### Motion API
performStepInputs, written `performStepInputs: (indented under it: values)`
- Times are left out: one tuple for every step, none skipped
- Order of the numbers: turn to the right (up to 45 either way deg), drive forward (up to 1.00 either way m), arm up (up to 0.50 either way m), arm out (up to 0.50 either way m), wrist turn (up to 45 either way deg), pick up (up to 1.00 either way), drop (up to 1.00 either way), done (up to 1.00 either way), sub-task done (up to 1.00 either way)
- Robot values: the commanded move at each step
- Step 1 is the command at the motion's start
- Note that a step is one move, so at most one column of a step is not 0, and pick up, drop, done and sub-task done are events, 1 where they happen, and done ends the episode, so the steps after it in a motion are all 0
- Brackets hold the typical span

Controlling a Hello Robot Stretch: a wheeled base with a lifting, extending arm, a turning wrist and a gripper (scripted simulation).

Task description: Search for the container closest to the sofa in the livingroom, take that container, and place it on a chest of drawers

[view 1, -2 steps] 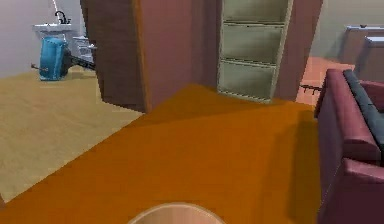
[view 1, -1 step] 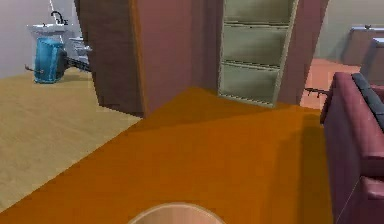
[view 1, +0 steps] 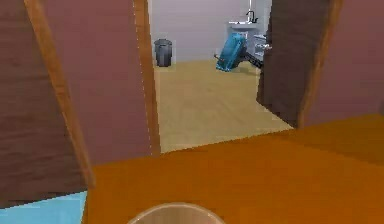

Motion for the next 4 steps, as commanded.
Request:
performStepInputs:
  values:
    - [-42.0, 0.00, 0.00, 0.00, 0.0, 0.00, 0.00, 0.00, 0.00]
    - [0.0, 0.35, 0.00, 0.00, 0.0, 0.00, 0.00, 0.00, 0.00]
    - [-45.0, 0.00, 0.00, 0.00, 0.0, 0.00, 0.00, 0.00, 0.00]
    - [-18.0, 0.00, 0.00, 0.00, 0.0, 0.00, 0.00, 0.00, 0.00]
